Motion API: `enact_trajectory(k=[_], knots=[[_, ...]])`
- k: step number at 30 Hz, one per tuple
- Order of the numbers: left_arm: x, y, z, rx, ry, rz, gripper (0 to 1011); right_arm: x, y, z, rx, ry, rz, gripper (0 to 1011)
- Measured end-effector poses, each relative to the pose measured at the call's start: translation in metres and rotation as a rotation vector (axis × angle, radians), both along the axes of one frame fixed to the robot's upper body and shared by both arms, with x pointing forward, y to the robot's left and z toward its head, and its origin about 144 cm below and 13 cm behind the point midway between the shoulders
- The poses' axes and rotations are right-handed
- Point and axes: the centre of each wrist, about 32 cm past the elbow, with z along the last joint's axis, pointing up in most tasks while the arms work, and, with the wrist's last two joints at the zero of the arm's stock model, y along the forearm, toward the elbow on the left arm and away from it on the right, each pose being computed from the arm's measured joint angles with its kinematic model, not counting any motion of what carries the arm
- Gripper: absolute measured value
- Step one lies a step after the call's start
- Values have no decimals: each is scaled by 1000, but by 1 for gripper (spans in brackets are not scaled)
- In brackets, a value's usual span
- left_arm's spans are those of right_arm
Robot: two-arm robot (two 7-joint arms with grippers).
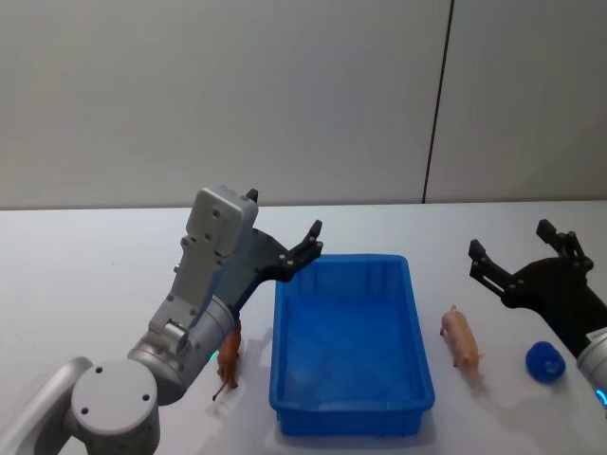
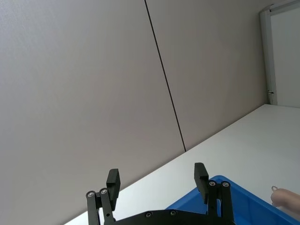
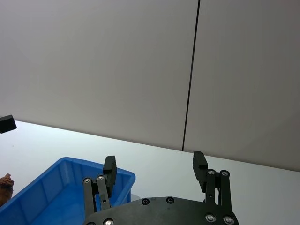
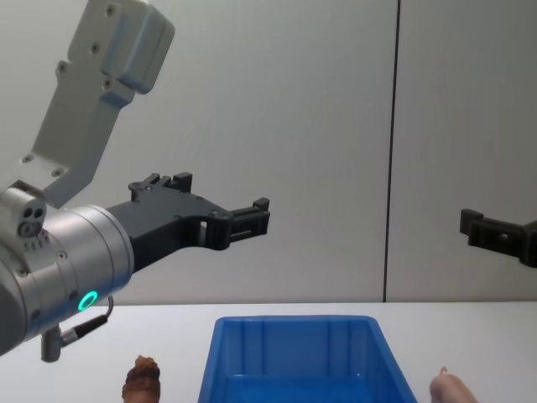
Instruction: Pick up the two dolls from the table and place them into the box.
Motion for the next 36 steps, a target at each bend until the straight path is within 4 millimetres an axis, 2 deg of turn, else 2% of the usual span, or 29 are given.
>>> enact_trajectory(k=[27,36], knots=[[0,0,0,0,0,0,1001,0,-1,0,-4,4,-1,1001],[0,0,0,0,0,0,1001,2,-16,-4,-56,69,-18,1001]])
